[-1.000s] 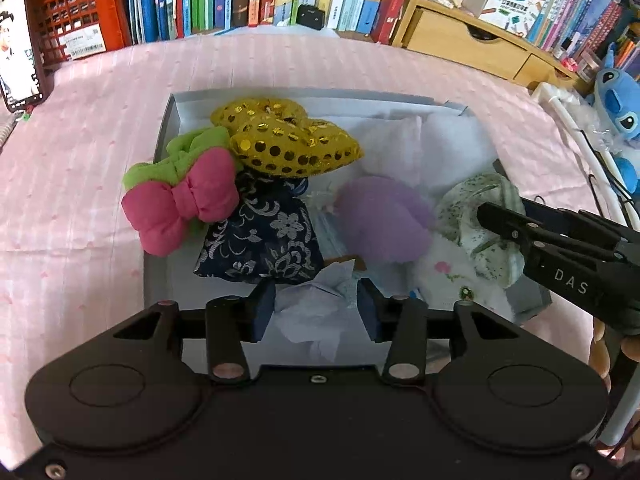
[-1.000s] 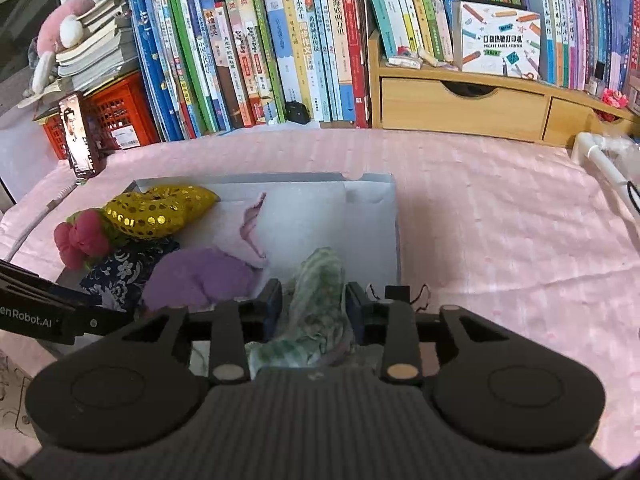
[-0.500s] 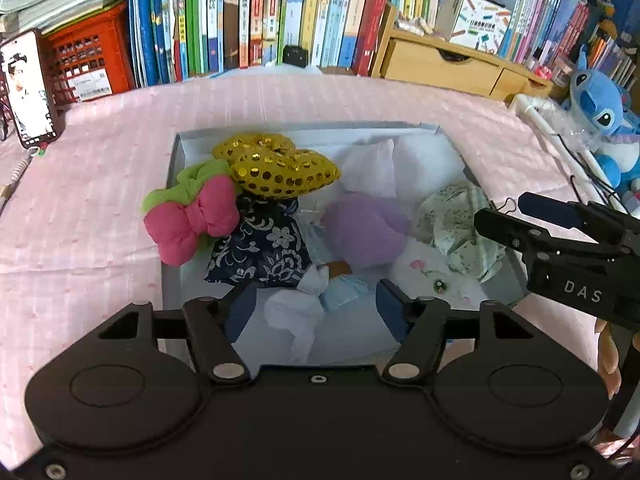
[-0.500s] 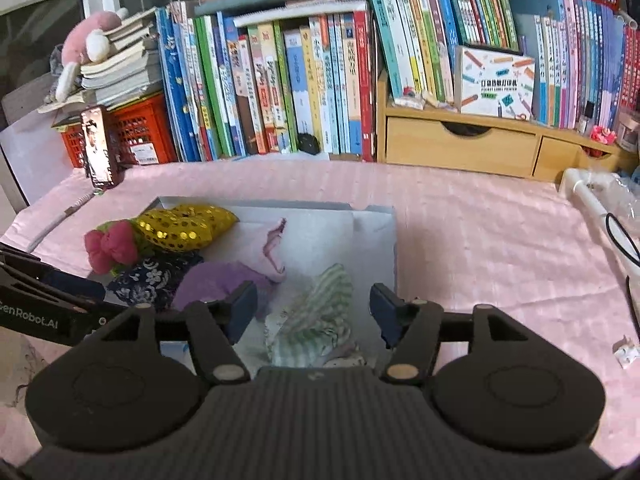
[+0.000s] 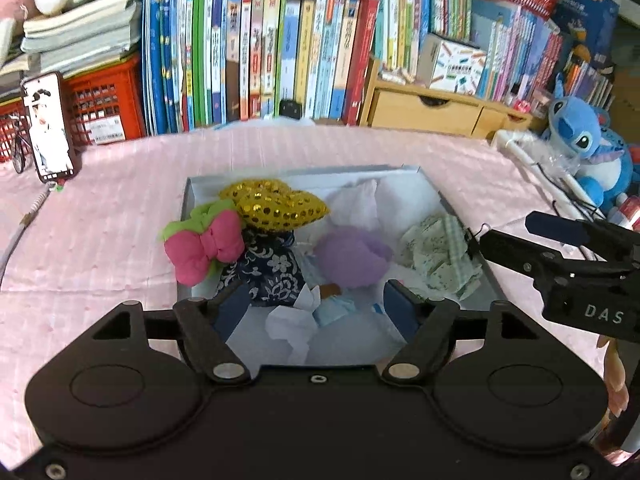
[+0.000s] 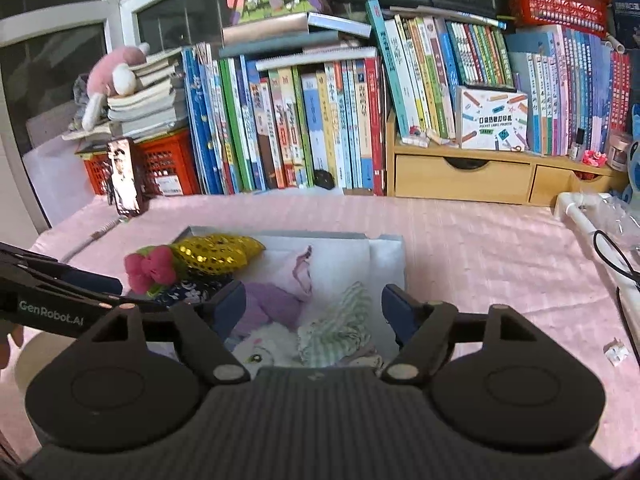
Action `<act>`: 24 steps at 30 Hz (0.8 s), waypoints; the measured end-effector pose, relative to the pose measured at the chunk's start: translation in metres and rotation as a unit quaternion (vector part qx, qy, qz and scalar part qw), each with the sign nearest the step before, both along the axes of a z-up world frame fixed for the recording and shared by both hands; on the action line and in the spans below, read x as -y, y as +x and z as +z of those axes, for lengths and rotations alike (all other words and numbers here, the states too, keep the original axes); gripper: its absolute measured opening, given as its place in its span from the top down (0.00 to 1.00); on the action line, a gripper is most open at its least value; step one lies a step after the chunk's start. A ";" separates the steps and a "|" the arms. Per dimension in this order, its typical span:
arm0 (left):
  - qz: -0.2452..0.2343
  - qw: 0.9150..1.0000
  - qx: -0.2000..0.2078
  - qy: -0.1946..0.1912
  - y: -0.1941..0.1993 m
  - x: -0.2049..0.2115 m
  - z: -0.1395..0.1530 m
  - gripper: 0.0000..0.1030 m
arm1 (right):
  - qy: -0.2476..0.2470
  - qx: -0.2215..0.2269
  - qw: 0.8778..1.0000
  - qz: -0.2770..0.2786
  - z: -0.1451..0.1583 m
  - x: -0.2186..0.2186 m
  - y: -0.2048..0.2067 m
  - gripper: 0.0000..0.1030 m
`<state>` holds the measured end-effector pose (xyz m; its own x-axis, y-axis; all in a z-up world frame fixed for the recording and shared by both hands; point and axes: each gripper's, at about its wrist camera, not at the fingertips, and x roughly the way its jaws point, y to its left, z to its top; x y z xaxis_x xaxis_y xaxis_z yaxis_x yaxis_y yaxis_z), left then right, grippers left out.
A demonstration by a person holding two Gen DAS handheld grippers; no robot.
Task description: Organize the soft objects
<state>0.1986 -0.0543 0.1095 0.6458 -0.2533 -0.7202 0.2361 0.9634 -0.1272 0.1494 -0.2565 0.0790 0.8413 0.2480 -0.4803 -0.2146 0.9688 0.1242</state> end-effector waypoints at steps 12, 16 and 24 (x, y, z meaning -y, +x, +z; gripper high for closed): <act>-0.002 0.996 0.093 0.000 -0.050 0.005 0.013 0.24 | 0.010 0.061 0.998 -0.013 0.009 0.003 -0.052 0.15; -0.003 0.993 0.115 0.008 -0.066 0.006 0.013 0.23 | 0.016 0.075 0.997 -0.021 0.007 0.002 -0.068 0.15; -0.006 0.992 0.123 -0.008 -0.099 -0.002 0.004 0.20 | 0.005 0.104 0.994 -0.041 -0.002 -0.001 -0.099 0.12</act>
